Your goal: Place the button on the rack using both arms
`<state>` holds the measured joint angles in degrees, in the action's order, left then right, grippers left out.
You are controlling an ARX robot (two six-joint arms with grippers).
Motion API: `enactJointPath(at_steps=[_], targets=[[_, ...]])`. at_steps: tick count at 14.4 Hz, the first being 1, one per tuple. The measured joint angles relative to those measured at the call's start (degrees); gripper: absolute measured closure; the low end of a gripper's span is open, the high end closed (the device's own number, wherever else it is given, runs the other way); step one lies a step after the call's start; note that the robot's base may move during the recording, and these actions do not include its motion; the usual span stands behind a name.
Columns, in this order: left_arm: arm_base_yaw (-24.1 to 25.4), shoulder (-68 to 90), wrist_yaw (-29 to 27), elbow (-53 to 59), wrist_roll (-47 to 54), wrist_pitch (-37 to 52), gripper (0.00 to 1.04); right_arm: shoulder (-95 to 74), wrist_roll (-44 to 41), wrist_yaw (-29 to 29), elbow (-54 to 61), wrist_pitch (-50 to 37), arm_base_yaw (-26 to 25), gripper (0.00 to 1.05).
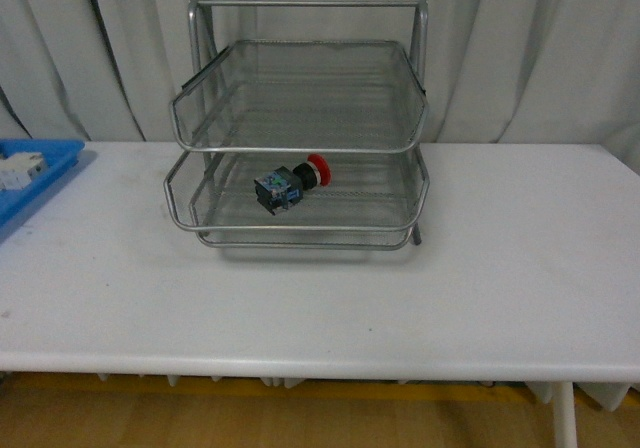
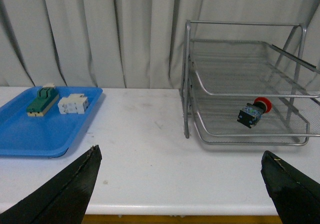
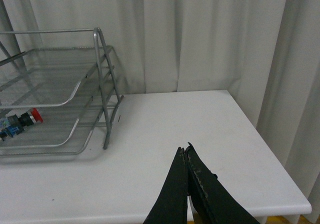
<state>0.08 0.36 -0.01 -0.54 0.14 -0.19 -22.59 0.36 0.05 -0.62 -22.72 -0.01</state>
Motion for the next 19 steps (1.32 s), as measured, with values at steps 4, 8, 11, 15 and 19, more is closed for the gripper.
enactJointPath(at_steps=[4, 8, 11, 15, 19], targets=[[0.02, 0.0, 0.0, 0.02, 0.0, -0.02, 0.07, 7.1, 0.0, 0.0, 0.0, 7.06, 0.0, 1.03], [0.0, 0.0, 0.0, 0.02, 0.0, -0.02, 0.07, 11.45, 0.0, 0.0, 0.0, 11.45, 0.0, 1.03], [0.02, 0.0, 0.02, 0.0, 0.0, -0.02, 0.07, 17.31, -0.02, -0.02, -0.02, 20.11, 0.0, 1.03], [0.02, 0.0, -0.02, 0.02, 0.0, -0.04, 0.07, 22.45, -0.11, -0.04, -0.02, 22.91, 0.0, 0.96], [0.0, 0.0, 0.0, 0.02, 0.0, -0.02, 0.07, 22.45, -0.11, -0.04, -0.02, 22.93, 0.0, 0.47]])
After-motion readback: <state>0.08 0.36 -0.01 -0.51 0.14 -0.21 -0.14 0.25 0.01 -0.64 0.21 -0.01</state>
